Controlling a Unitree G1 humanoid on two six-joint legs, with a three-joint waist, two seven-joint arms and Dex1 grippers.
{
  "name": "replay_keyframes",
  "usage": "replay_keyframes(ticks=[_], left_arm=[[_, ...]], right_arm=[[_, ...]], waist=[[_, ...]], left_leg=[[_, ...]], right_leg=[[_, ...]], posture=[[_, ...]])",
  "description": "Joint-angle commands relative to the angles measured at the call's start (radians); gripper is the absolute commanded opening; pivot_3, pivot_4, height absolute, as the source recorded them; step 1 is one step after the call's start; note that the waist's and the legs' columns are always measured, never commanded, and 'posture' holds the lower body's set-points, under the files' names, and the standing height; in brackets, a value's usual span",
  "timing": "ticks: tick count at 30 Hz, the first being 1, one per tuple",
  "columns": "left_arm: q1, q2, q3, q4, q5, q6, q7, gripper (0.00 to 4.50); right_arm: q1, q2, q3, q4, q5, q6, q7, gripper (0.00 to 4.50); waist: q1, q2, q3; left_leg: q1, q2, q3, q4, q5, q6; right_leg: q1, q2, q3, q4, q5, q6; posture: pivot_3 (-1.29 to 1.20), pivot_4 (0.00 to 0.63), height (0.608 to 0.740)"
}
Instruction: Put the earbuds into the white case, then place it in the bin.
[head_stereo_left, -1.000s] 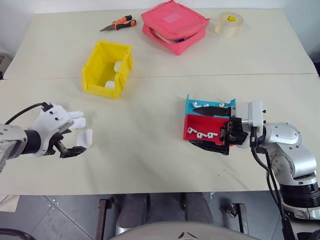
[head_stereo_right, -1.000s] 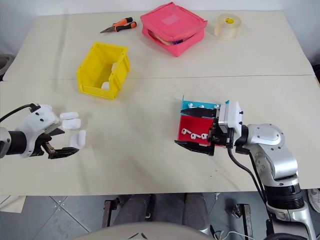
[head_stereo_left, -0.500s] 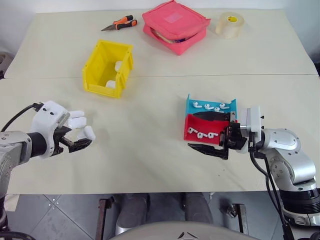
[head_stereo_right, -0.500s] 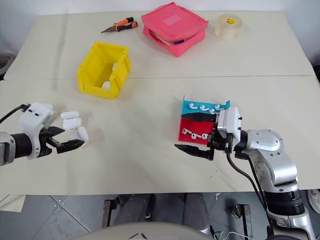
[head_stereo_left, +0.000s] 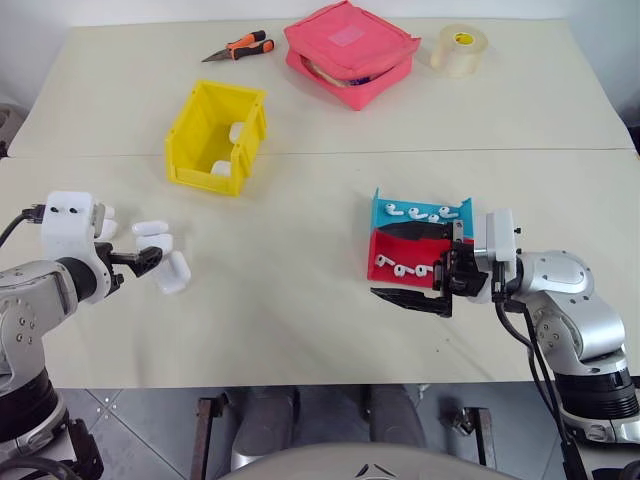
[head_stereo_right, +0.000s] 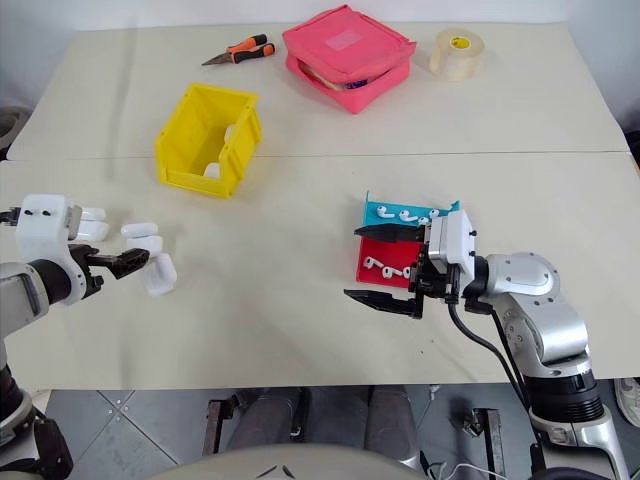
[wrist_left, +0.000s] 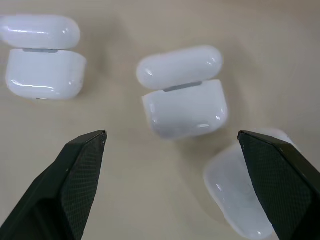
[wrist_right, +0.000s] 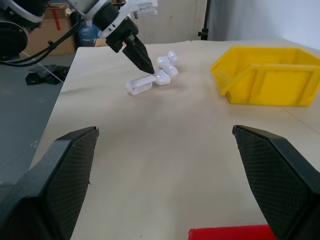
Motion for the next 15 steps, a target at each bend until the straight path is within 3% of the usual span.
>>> replay_keyframes(ticks=[1,15], left_arm=[[-0.05,-0.014,0.004,0.038,0.006,-0.002,0.048,4.47],[-0.07,-0.028,-0.054,0.113,-0.039,-0.002,0.124,4.47]], right_arm=[[-0.001,-0.001,-0.011,-0.026,0.009,-0.008,-0.006,4.5],[0.031,0.015,-0.004,-0.065,0.006,-0.017,-0.06,4.5]], waist=[[0.002,0.0,0.0],[0.0,0.0,0.0]], left_leg=[[0.0,0.0,0.0,0.0,0.0,0.0],[0.001,0.0,0.0,0.0,0.0,-0.001]], right_leg=[[0.0,0.0,0.0,0.0,0.0,0.0],[0.0,0.0,0.0,0.001,0.0,0.0]], posture=[[0.0,0.15,0.74],[0.0,0.15,0.74]])
